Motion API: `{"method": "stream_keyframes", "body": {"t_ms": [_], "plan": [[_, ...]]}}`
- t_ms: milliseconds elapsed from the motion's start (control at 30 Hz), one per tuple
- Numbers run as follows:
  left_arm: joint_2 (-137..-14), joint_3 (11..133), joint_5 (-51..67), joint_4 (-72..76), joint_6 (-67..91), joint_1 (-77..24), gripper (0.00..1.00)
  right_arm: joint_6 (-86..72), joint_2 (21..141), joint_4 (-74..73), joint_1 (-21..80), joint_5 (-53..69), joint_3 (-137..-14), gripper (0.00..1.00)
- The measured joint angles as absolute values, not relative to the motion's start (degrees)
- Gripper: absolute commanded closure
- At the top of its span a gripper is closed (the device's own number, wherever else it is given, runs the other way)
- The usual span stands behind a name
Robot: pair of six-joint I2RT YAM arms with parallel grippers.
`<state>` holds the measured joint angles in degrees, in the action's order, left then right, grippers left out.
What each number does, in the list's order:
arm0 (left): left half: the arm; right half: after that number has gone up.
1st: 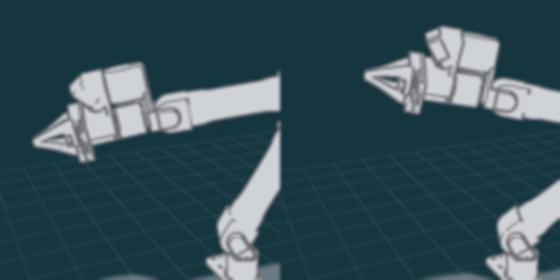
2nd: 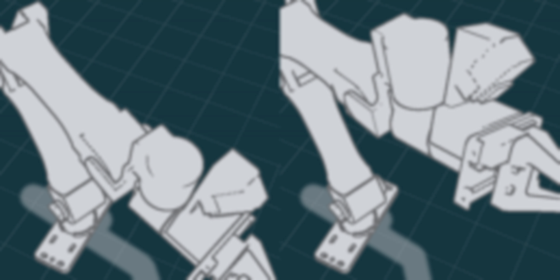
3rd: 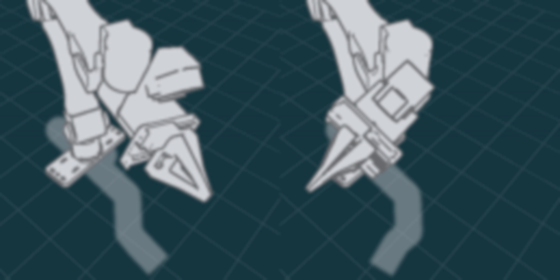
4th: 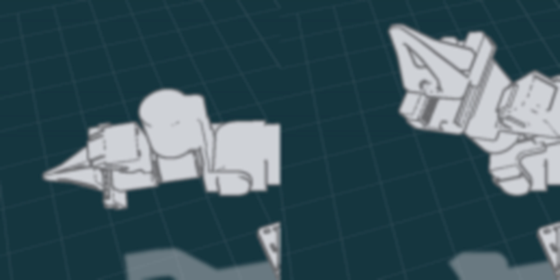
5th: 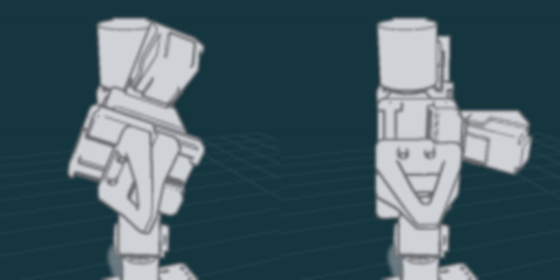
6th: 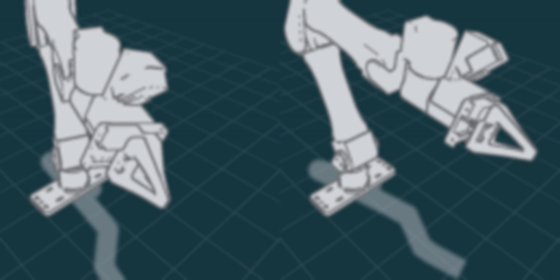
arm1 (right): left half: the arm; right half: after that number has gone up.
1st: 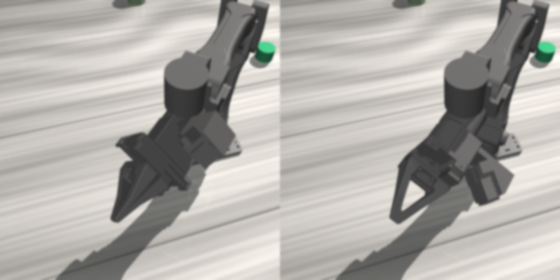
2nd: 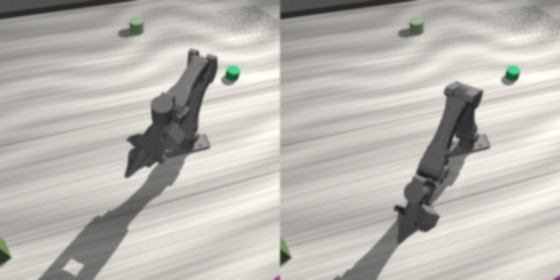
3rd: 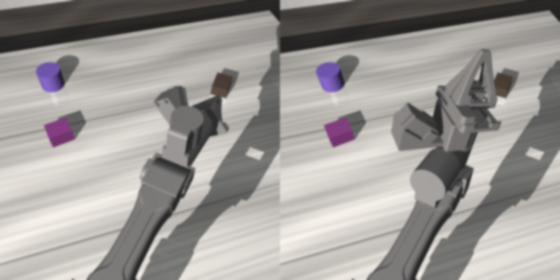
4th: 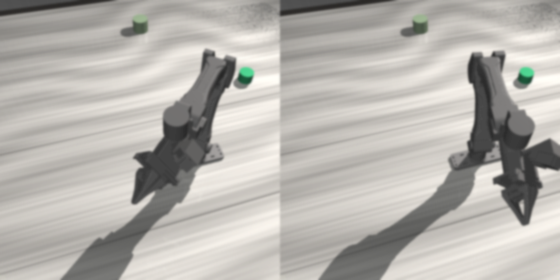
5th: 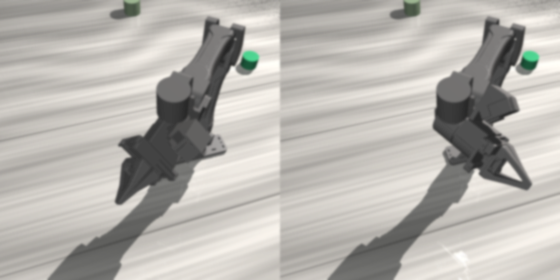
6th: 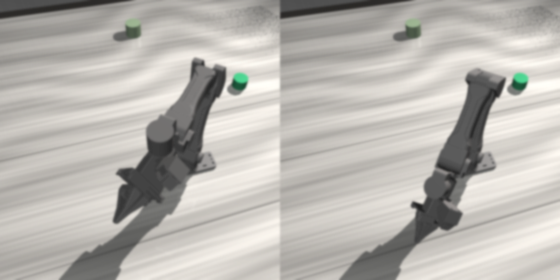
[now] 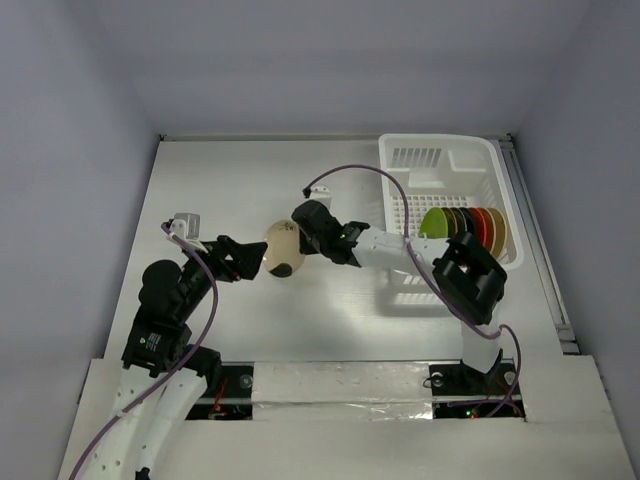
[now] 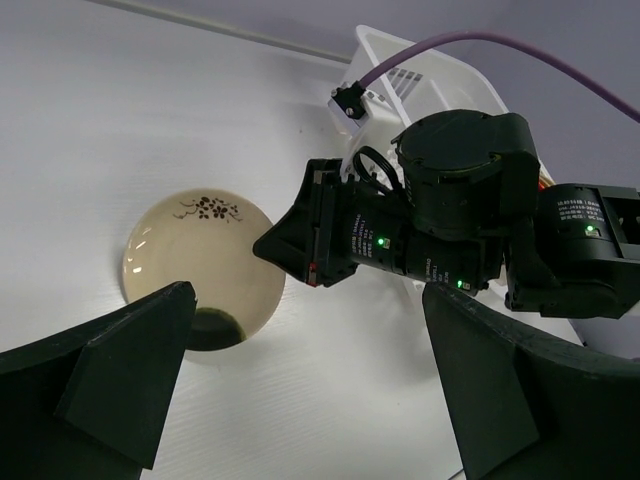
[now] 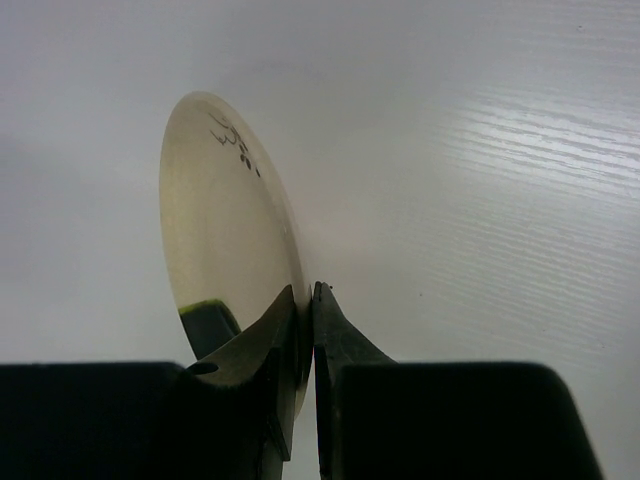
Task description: Unload the plates from the dish rack
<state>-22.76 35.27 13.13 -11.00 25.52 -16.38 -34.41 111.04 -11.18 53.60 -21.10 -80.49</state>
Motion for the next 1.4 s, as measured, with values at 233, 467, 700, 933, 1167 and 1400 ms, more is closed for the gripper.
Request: {"method": "stream_keyframes", "body": {"t_ms": [233, 467, 700, 933, 1167, 1400], "plan": [[-22.76, 35.27, 13.26, -10.98, 25.54, -16.38, 0.03, -37.28, 111.61, -10.24, 53.25, -23.86, -79.24, 0.79], [-22.76, 35.27, 13.28, -11.00, 25.54, -16.38, 0.04, -39.00, 112.53, -11.11, 53.15, -26.63, -76.09, 0.67], [-22.76, 35.27, 13.30, -11.00, 25.54, -16.38, 0.04, -38.74, 113.60, -14.48, 52.88, -28.18, -74.61, 0.50], [-22.74, 35.27, 13.32, -11.00, 25.54, -16.38, 0.04, -37.67, 107.44, -18.46, 52.88, -29.78, -72.93, 0.41], [-22.26, 35.27, 13.37, -11.00, 25.56, -16.38, 0.06, -34.83, 83.83, -22.09, 51.79, -35.57, -72.23, 1.00], [-20.82, 35.27, 13.45, -10.98, 25.63, -16.64, 0.26, -32.32, 65.63, -28.64, 34.50, -38.19, -65.32, 1.00]]}}
